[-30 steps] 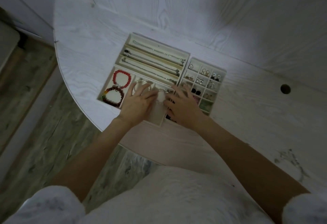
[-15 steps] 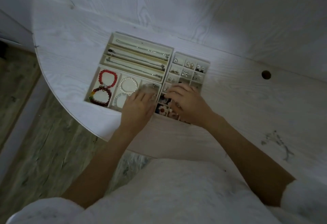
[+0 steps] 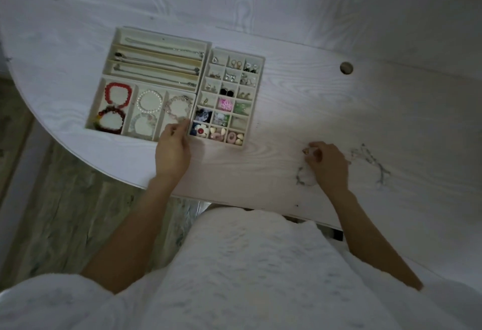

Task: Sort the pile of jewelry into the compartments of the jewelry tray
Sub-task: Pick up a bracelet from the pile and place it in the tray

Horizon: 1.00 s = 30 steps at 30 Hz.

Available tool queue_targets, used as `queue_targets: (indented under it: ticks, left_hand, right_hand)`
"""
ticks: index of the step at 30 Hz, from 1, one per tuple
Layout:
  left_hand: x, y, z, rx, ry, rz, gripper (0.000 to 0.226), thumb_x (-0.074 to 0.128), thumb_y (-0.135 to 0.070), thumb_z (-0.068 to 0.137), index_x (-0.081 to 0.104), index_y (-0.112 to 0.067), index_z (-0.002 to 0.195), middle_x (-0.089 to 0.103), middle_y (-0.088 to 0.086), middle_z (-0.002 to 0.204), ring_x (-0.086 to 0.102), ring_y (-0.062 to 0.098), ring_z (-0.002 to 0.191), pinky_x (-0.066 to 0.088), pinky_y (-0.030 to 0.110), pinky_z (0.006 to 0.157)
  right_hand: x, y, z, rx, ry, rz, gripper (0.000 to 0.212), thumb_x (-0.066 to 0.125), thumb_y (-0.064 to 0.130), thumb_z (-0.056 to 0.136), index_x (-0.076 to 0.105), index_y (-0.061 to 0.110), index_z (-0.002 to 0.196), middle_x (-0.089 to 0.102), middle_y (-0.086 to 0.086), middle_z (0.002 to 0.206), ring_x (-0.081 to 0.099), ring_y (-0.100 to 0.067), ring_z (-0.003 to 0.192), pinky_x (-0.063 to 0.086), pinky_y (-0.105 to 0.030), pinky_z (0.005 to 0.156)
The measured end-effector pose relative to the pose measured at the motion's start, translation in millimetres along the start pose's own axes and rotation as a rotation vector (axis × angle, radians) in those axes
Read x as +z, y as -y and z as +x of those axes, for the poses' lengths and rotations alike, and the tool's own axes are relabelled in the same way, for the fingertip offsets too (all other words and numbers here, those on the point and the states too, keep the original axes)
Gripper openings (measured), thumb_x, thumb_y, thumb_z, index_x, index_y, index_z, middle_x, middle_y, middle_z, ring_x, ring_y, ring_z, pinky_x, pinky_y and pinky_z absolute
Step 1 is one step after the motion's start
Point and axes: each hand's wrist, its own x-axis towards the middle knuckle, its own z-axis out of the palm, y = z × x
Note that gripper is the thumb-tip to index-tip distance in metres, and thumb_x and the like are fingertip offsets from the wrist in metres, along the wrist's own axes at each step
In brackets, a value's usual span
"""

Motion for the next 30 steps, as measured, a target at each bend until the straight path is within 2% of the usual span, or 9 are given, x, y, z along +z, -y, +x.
queue_targets:
  ticks: [4, 7, 9, 11, 16, 21, 24, 26, 30]
  left_hand:
    - [3, -5, -1, -0.035, -0.015, 0.011, 0.042, 0.045, 0.003, 0.093, 0.052, -0.005, 0.133, 0.055, 0.023, 0.114, 0.057, 0.04, 0.091, 0.047, 0.04, 0.073]
    - [5, -8, -1, -0.069, -0.02, 0.018, 0.041, 0.043, 0.001, 0.094, 0.053, -0.006, 0.133, 0.054, 0.021, 0.115, 0.056, 0.038, 0.093, 0.047, 0.039, 0.075]
    - [5, -9, -1, -0.071, -0.017, 0.014, 0.041, 0.043, 0.0, 0.094, 0.053, -0.007, 0.133, 0.054, 0.021, 0.114, 0.056, 0.038, 0.094, 0.047, 0.04, 0.076]
    - [4, -10, -2, -0.072, -0.013, 0.018, 0.041, 0.043, 0.0, 0.094, 0.053, -0.007, 0.133, 0.054, 0.021, 0.114, 0.056, 0.037, 0.095, 0.048, 0.041, 0.077]
    - [1, -9, -3, -0.068, -0.012, -0.001, 0.041, 0.044, 0.0, 0.094, 0.053, -0.007, 0.133, 0.055, 0.021, 0.116, 0.055, 0.036, 0.099, 0.047, 0.038, 0.079]
    - [0, -10, -4, -0.052, -0.005, -0.04, 0.041, 0.046, 0.0, 0.093, 0.054, -0.01, 0.132, 0.056, 0.019, 0.117, 0.054, 0.034, 0.102, 0.046, 0.037, 0.078]
    - [1, -8, -6, -0.033, -0.023, -0.075, 0.043, 0.048, 0.002, 0.091, 0.055, -0.01, 0.131, 0.057, 0.018, 0.115, 0.056, 0.035, 0.098, 0.046, 0.036, 0.077]
    - [1, -6, -6, -0.029, -0.034, -0.095, 0.043, 0.05, 0.003, 0.089, 0.057, -0.01, 0.13, 0.058, 0.017, 0.112, 0.057, 0.034, 0.096, 0.046, 0.034, 0.075]
    - [-3, -4, -4, -0.04, -0.036, -0.128, 0.042, 0.053, 0.004, 0.086, 0.061, -0.01, 0.125, 0.061, 0.015, 0.109, 0.06, 0.034, 0.091, 0.043, 0.03, 0.069]
  right_hand:
    - [8, 7, 7, -0.127, -0.023, -0.056, 0.011, 0.06, 0.012, 0.087, 0.066, 0.007, 0.095, 0.062, -0.013, 0.092, 0.057, -0.026, 0.081, 0.038, -0.029, 0.069]
    - [12, 13, 12, -0.288, -0.087, -0.152, 0.002, 0.065, 0.002, 0.079, 0.066, 0.004, 0.08, 0.061, -0.013, 0.074, 0.056, -0.027, 0.06, 0.036, -0.025, 0.053]
    - [14, 20, 14, -0.408, -0.126, -0.211, 0.005, 0.067, -0.001, 0.072, 0.064, 0.003, 0.072, 0.058, -0.012, 0.063, 0.051, -0.024, 0.048, 0.034, -0.022, 0.047]
    - [17, 26, 17, -0.453, -0.119, -0.182, 0.003, 0.064, 0.001, 0.074, 0.067, 0.004, 0.074, 0.059, -0.011, 0.064, 0.052, -0.024, 0.051, 0.039, -0.026, 0.048]
    - [20, 36, 23, -0.375, -0.049, -0.126, 0.013, 0.057, 0.004, 0.087, 0.069, 0.002, 0.089, 0.064, -0.015, 0.079, 0.058, -0.029, 0.068, 0.044, -0.032, 0.059]
    - [12, 44, 25, -0.406, -0.003, -0.221, 0.016, 0.055, 0.0, 0.084, 0.067, 0.001, 0.094, 0.061, -0.014, 0.083, 0.056, -0.027, 0.076, 0.035, -0.026, 0.062]
    - [4, 70, 29, -0.379, 0.029, -0.066, 0.012, 0.057, 0.002, 0.083, 0.066, 0.006, 0.09, 0.059, -0.006, 0.08, 0.052, -0.018, 0.071, 0.033, -0.024, 0.063]
    - [2, 93, 34, -0.366, 0.068, 0.051, 0.01, 0.06, 0.001, 0.081, 0.064, 0.007, 0.088, 0.061, -0.001, 0.077, 0.054, -0.014, 0.068, 0.037, -0.022, 0.064]
    - [4, 137, 49, -0.431, 0.133, 0.169, 0.01, 0.064, 0.002, 0.083, 0.066, 0.007, 0.091, 0.063, 0.006, 0.081, 0.06, -0.007, 0.075, 0.043, -0.013, 0.068]
